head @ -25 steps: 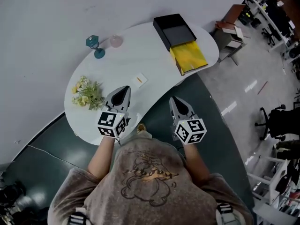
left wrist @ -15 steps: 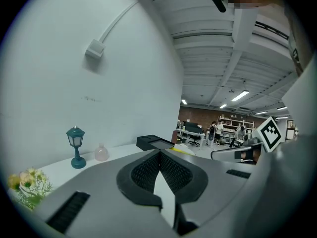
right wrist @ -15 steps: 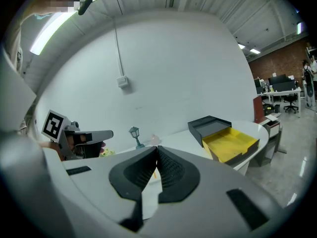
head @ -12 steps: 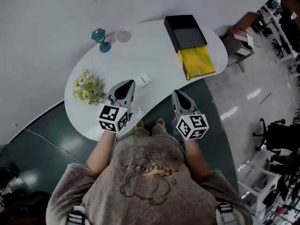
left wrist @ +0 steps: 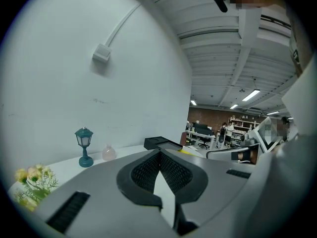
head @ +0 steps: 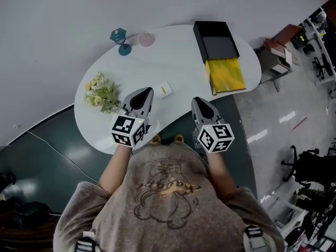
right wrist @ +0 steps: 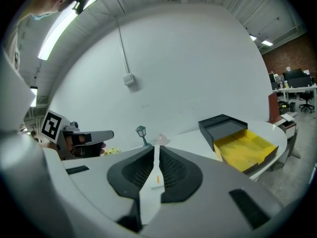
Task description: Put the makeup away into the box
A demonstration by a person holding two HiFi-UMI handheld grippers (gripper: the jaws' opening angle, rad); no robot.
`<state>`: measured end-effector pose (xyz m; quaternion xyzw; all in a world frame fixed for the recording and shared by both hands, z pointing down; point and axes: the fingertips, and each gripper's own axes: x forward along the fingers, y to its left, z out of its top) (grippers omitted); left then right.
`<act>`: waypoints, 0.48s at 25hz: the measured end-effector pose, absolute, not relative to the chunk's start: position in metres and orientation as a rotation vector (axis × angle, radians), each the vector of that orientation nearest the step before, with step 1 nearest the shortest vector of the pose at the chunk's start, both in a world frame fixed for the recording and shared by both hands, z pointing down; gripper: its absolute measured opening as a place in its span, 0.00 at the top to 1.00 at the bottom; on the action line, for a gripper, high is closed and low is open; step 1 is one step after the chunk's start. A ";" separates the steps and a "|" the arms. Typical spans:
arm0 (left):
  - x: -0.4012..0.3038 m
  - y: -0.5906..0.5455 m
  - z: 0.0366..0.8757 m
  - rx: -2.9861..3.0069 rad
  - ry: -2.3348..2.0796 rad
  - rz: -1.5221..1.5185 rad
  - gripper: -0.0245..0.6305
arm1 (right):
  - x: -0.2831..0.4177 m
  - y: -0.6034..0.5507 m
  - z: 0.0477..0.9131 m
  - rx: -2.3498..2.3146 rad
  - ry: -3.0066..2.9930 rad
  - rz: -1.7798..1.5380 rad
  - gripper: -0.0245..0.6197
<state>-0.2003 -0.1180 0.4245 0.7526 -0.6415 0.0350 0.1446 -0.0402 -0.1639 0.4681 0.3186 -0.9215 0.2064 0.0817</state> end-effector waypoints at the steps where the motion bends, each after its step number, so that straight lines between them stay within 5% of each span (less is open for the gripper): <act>1: -0.202 -0.118 0.425 2.166 -1.853 0.100 0.93 | -0.045 -0.165 0.468 0.933 -2.754 0.616 0.89; 12: -0.220 -0.116 0.424 2.131 -1.894 0.090 0.93 | -0.089 -0.174 0.473 0.753 -2.737 0.640 0.59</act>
